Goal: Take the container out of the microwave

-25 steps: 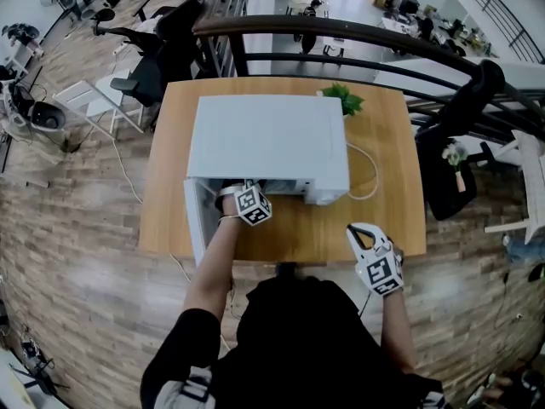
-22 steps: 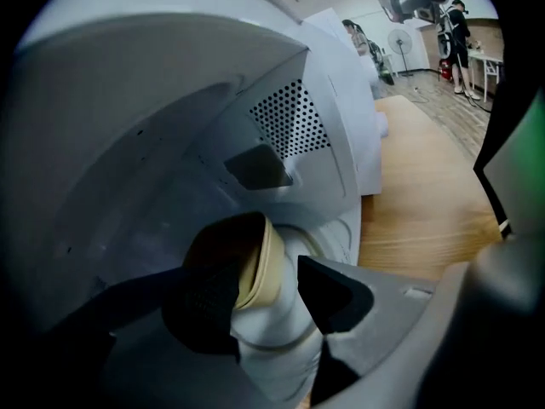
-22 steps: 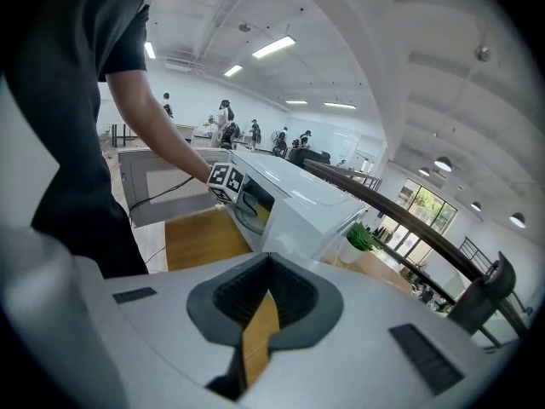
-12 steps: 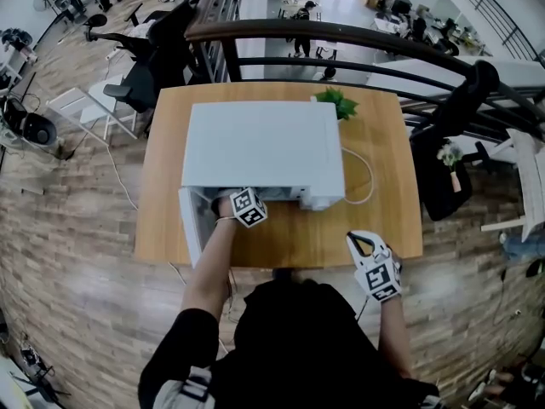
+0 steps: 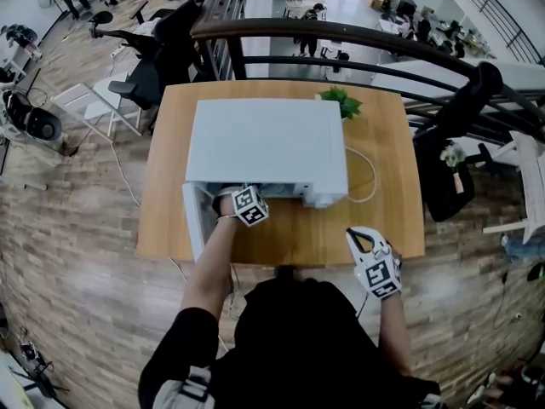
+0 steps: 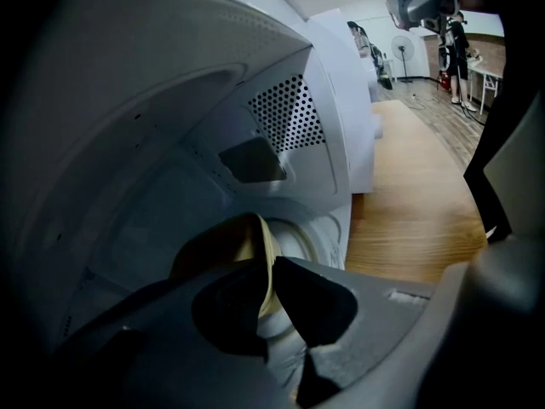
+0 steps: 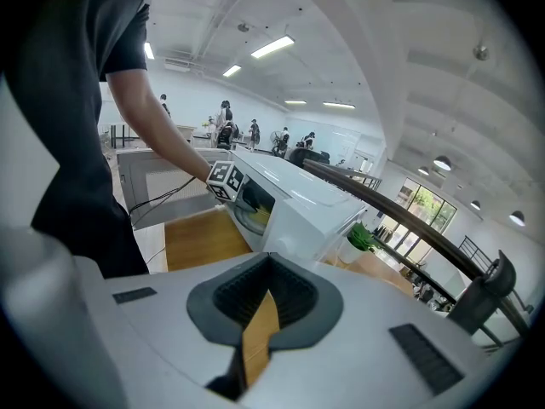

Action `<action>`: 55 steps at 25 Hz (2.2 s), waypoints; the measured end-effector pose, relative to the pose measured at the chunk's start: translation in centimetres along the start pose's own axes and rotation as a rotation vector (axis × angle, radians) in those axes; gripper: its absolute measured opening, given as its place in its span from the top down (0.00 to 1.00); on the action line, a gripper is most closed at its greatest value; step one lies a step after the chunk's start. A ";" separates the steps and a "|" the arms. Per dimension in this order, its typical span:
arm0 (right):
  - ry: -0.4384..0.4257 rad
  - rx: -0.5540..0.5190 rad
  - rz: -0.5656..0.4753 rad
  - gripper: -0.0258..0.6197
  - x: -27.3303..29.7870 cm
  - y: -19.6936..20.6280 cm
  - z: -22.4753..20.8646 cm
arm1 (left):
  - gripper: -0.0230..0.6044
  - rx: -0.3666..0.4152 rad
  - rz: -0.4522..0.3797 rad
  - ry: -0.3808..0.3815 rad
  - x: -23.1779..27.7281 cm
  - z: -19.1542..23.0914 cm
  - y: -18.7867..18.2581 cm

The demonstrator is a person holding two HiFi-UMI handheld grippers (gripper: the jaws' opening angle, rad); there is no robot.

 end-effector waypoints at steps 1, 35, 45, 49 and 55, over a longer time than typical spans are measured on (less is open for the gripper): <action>-0.001 0.002 0.000 0.96 0.0 0.0 0.1 | 0.91 0.000 0.001 0.001 -0.1 -0.1 0.1; -0.029 -0.004 -0.077 0.96 -3.6 1.2 0.6 | 0.91 -0.030 0.010 -0.039 -4.6 -4.1 -1.6; -0.053 -0.005 -0.084 0.96 -5.7 2.4 -0.8 | 0.91 -0.055 0.027 -0.062 -6.4 -6.2 -2.5; -0.074 -0.008 -0.103 0.96 -6.1 2.6 -0.8 | 0.91 -0.061 0.037 -0.080 -7.4 -7.2 -2.8; -0.115 -0.037 -0.120 0.96 -7.0 2.8 -0.6 | 0.91 -0.097 0.045 -0.114 -9.5 -8.6 -3.1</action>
Point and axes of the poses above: the fingertips, and each gripper's own axes: x forward along the fingers, z to its left, y out of its underside, the point moved 6 cm from there along -x, backward along the fingers, and after that the axes turned 8 degrees about y, right-handed, at the moved point
